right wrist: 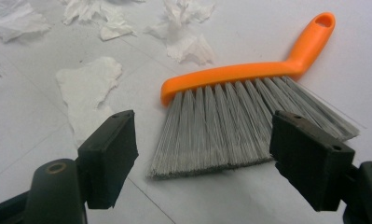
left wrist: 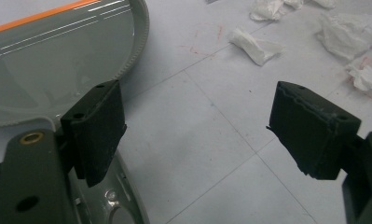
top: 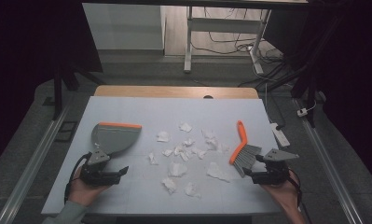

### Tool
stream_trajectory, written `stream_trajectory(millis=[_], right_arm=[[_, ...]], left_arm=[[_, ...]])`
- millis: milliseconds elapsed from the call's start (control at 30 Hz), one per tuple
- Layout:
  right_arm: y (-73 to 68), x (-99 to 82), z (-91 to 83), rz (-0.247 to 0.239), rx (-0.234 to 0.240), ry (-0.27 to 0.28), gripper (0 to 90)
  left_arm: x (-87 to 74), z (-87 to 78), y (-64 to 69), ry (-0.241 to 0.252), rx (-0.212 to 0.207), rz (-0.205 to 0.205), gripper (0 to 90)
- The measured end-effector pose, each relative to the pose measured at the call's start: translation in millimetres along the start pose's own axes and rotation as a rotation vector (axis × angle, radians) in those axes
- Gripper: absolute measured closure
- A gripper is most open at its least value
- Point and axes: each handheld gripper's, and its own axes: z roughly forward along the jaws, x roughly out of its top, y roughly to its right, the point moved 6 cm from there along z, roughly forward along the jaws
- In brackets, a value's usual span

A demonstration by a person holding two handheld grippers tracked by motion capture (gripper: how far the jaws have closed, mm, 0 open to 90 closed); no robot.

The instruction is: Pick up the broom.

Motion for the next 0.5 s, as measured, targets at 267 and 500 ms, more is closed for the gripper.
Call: stream_trajectory(millis=[267, 500], right_arm=[[-3.3, 3.0, -1.9, -0.017, -0.001, 0.000, 23.3], [-5.3, 1.3, 0.5, -0.031, 0.001, -0.008, 23.4]], left_arm=[[0.2, 0.1, 0.4, 0.000, 0.003, 0.002, 18.8], [1.1, -0.7, -2.2, -0.001, 0.013, 0.009, 18.7]])
